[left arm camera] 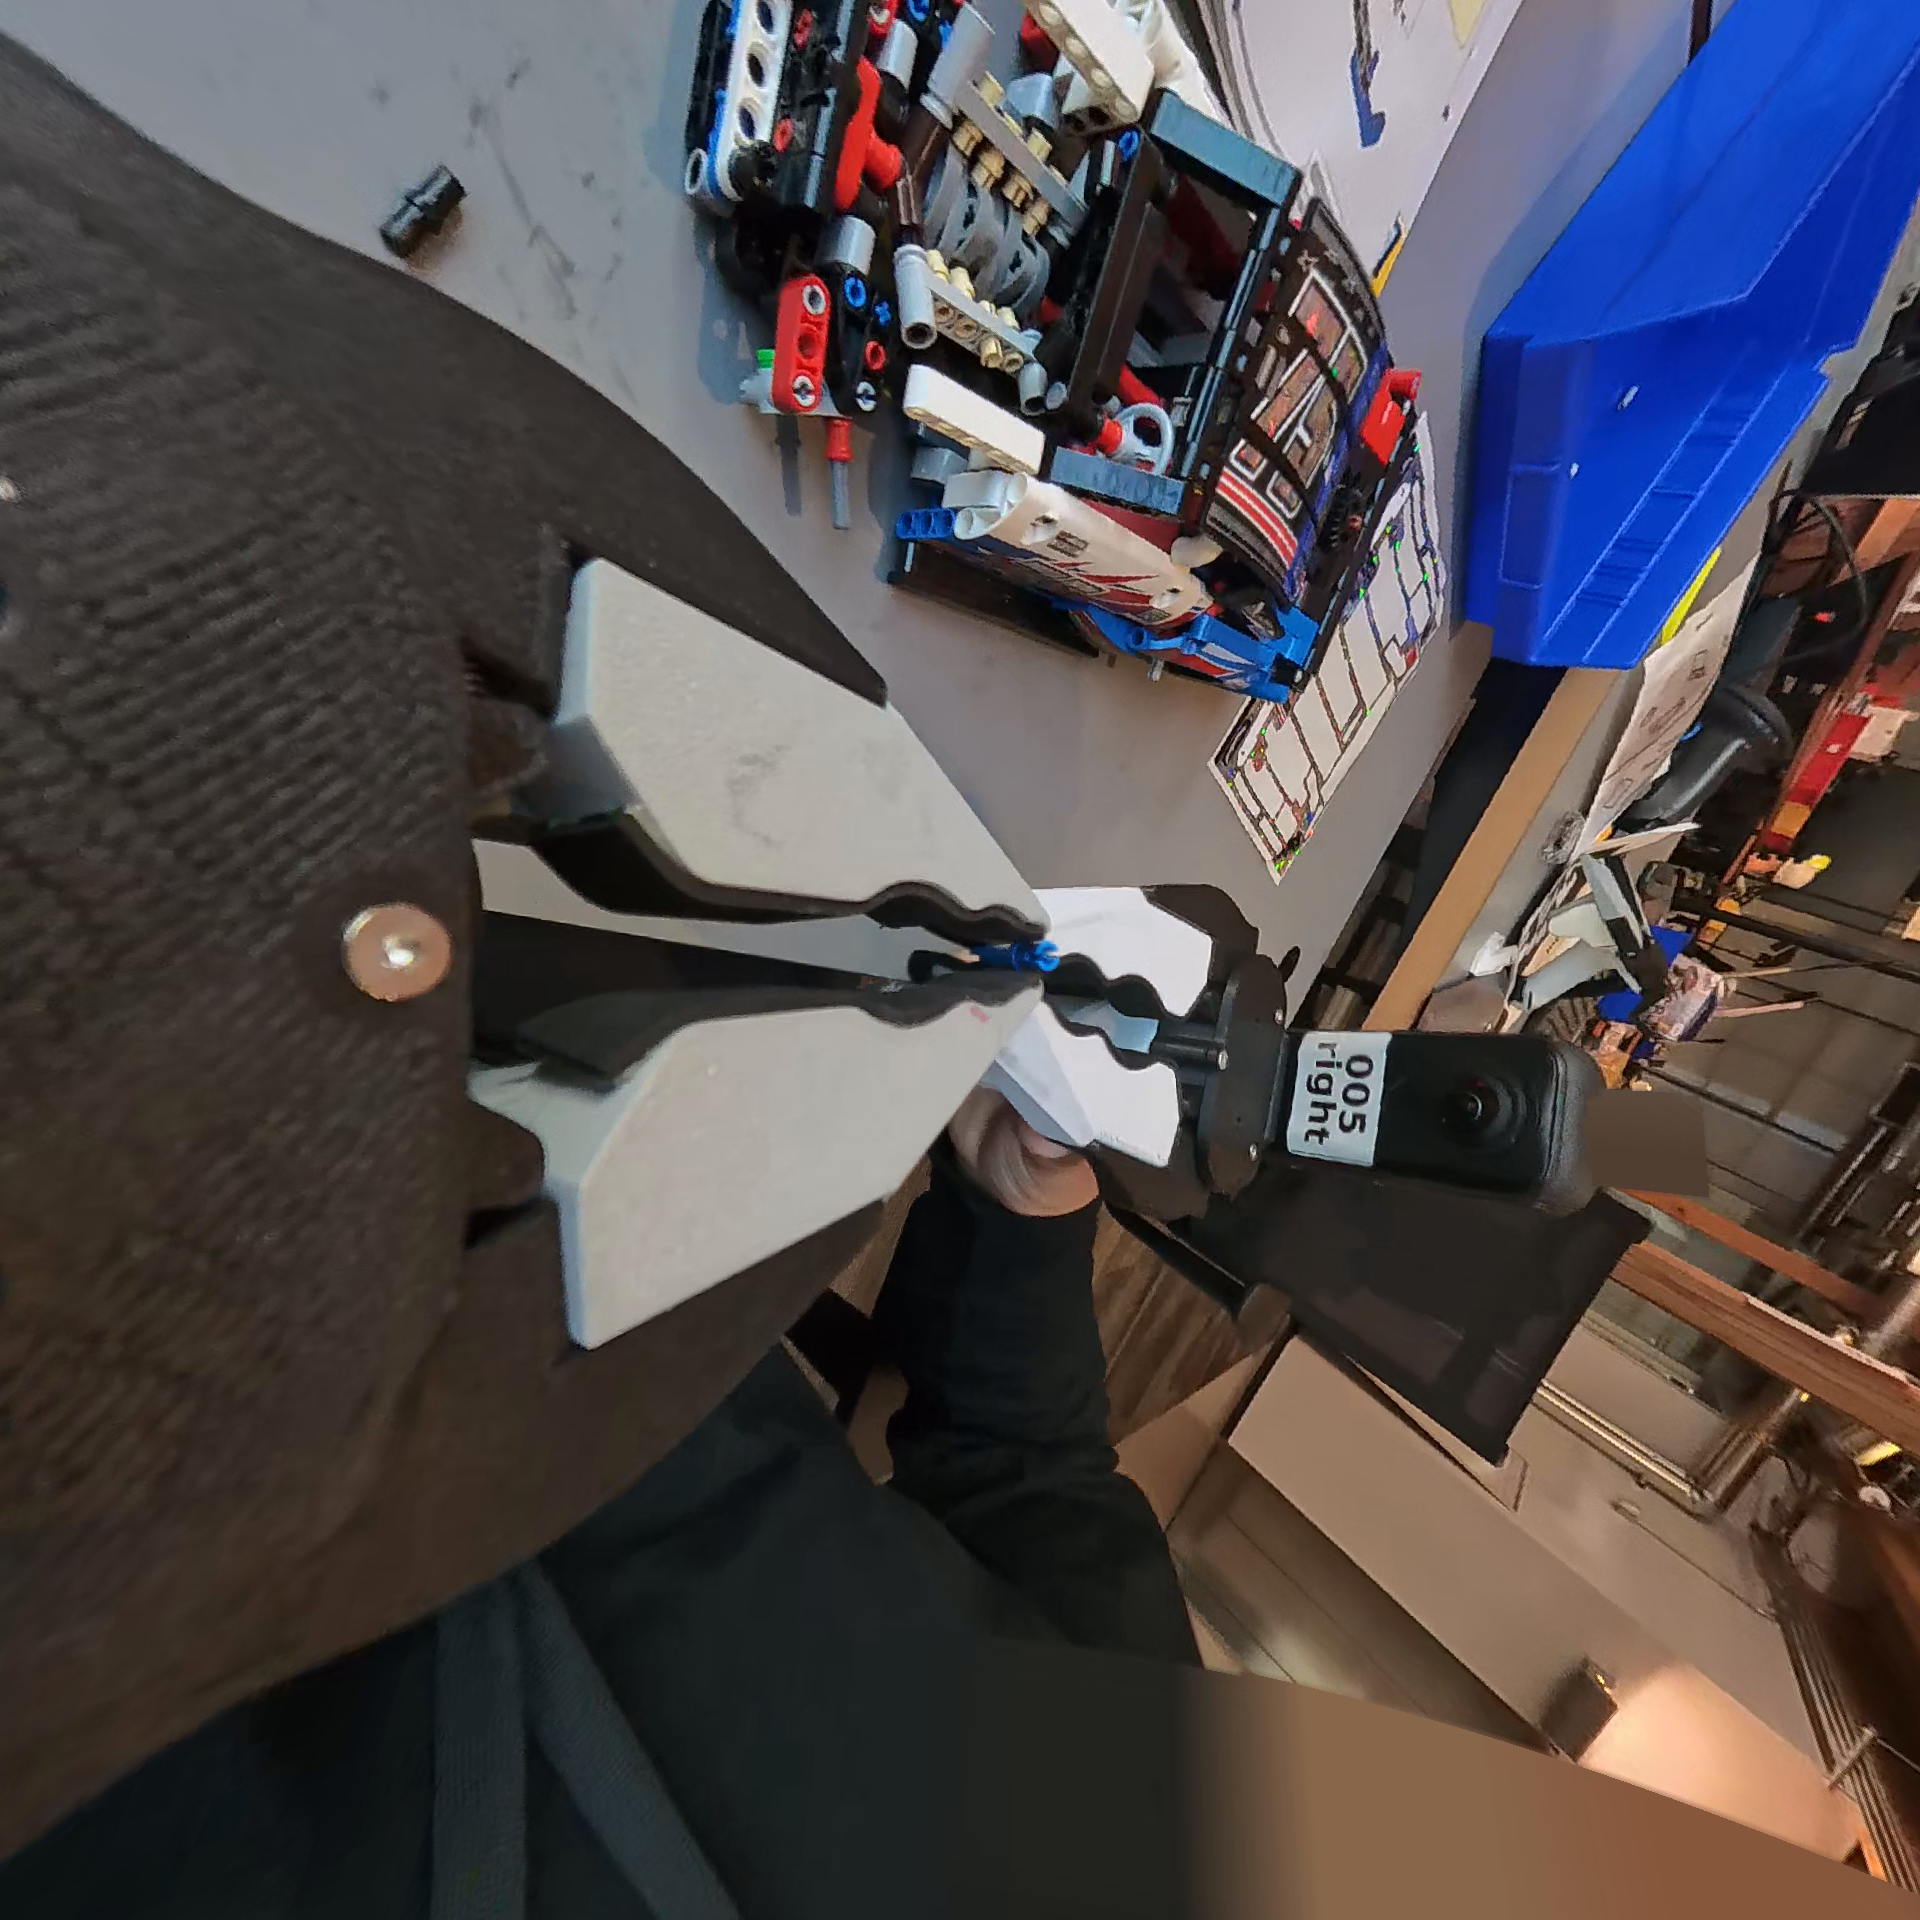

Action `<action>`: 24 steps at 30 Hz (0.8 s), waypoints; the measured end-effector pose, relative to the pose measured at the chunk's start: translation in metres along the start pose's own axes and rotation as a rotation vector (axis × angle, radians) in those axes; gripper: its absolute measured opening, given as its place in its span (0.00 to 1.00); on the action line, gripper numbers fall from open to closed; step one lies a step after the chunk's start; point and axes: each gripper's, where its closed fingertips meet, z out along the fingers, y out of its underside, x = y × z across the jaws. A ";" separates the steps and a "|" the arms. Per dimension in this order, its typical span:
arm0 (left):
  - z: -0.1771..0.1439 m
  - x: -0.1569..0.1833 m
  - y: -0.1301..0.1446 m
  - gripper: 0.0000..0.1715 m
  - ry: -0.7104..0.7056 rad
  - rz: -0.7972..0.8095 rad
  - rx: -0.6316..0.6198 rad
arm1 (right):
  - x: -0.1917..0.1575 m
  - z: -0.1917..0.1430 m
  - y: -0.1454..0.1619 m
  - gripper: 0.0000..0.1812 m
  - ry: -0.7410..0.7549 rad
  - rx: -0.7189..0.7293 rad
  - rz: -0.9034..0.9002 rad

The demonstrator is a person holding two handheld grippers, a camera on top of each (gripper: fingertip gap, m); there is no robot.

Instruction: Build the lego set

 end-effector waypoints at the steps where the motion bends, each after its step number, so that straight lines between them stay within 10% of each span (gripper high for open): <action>1: 0.002 0.001 -0.001 0.01 0.006 -0.003 0.004 | 0.000 0.000 0.000 0.02 0.001 -0.003 -0.002; 11: 0.005 0.003 0.004 0.01 0.034 -0.060 0.025 | -0.004 -0.001 0.001 0.02 -0.055 0.015 0.058; 24: 0.015 -0.016 0.019 0.01 -0.211 0.324 -0.269 | 0.011 -0.017 -0.011 0.04 0.075 -0.076 -0.068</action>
